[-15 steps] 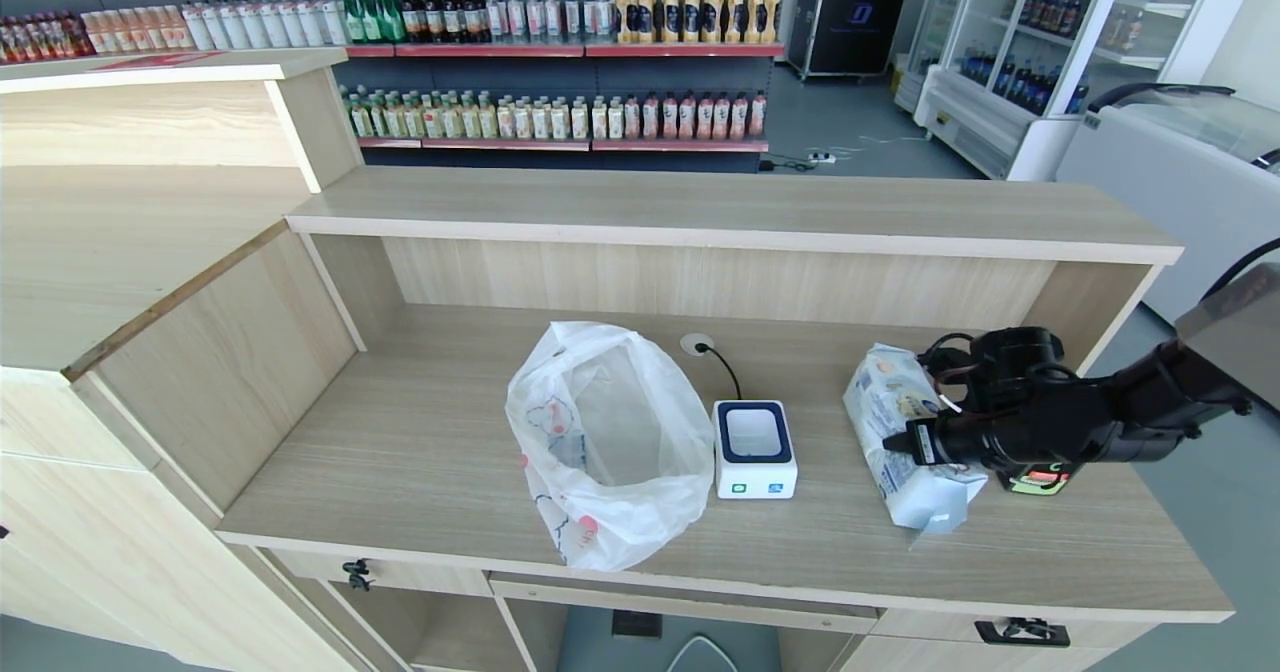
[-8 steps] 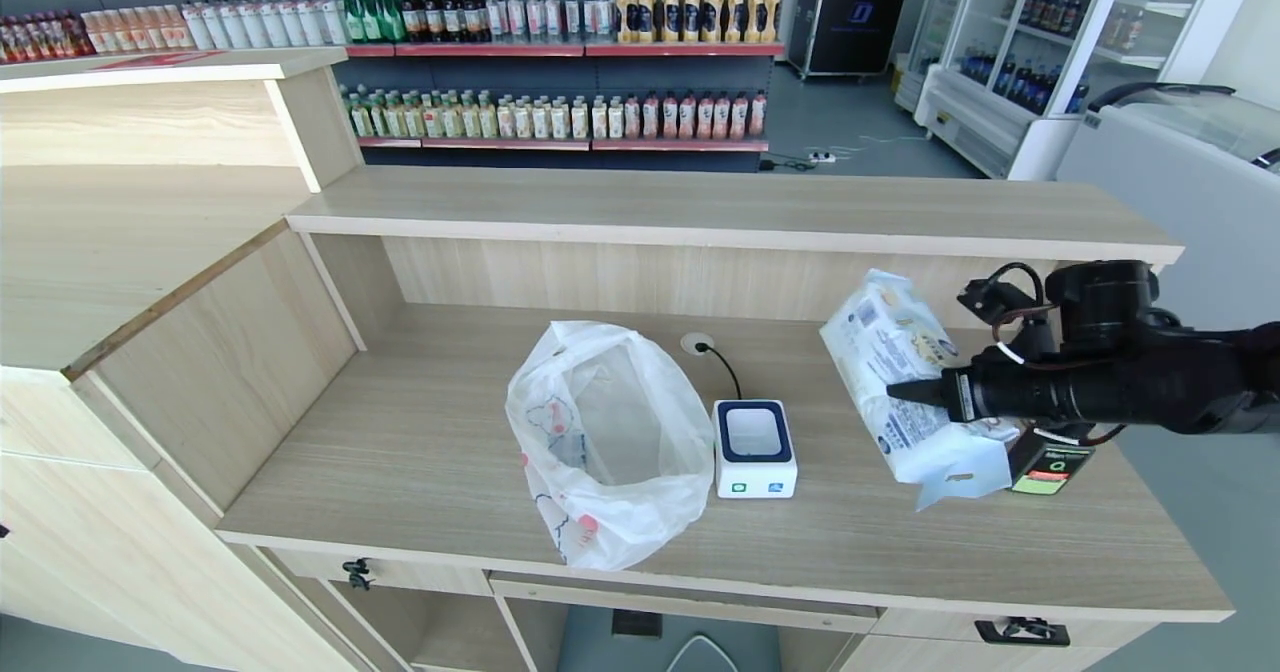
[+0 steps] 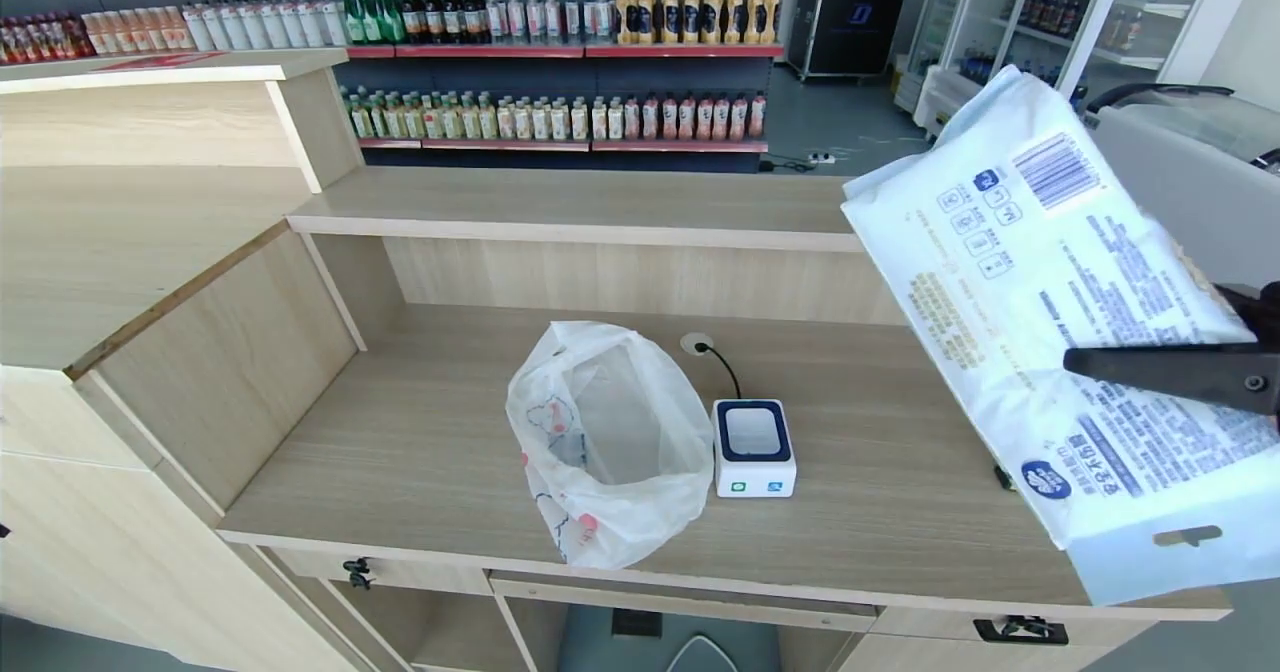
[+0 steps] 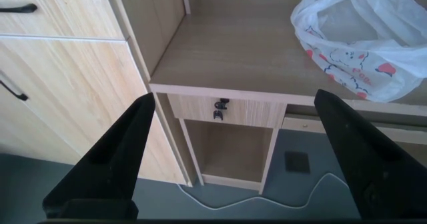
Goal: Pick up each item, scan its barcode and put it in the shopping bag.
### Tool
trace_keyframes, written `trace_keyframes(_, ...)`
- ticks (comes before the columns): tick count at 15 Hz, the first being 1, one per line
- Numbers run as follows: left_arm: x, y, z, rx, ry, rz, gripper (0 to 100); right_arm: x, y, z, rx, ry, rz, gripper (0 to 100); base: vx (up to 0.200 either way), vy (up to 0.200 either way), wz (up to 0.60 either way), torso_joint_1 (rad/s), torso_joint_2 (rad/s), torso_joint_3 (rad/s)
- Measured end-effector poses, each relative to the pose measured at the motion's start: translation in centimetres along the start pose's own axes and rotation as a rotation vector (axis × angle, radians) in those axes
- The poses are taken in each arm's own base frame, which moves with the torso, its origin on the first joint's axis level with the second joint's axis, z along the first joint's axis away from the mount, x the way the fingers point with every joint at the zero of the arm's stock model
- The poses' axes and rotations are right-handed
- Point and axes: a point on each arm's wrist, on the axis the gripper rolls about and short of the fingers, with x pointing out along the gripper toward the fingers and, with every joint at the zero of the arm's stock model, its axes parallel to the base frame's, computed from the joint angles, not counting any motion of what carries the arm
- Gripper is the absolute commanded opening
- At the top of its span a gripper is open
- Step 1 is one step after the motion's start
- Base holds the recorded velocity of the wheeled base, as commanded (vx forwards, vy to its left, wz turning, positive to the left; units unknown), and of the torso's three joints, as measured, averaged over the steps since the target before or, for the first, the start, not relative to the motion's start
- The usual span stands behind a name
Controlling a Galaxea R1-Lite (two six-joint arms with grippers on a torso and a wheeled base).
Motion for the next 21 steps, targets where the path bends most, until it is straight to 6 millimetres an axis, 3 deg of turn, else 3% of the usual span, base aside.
trace_keyframes(4,0.0,0.0,0.0,0.000,0.000,0.000,100,-1.4,6.2,0.2,-0.106,-0.042,0.174,0,0.000,0.000,0.00,0.000,0.00,0.000)
trace_keyframes(7,0.0,0.0,0.0,0.000,0.001,0.001,100,-1.6,8.7,-1.9,-0.124,-0.022,0.261,0,0.000,0.000,0.00,0.000,0.00,0.000)
trace_keyframes(10,0.0,0.0,0.0,0.000,0.000,0.000,100,-1.8,9.4,-4.3,-0.141,0.012,0.218,0,0.000,0.000,0.00,0.000,0.00,0.000)
trace_keyframes(12,0.0,0.0,0.0,0.000,0.000,0.000,100,-1.8,9.4,-4.7,-0.147,0.024,0.183,0,0.000,0.000,0.00,0.000,0.00,0.000)
trace_keyframes(21,0.0,0.0,0.0,0.000,0.000,0.001,100,-0.3,8.9,-3.3,-0.166,0.053,0.167,0,0.000,0.000,0.00,0.000,0.00,0.000)
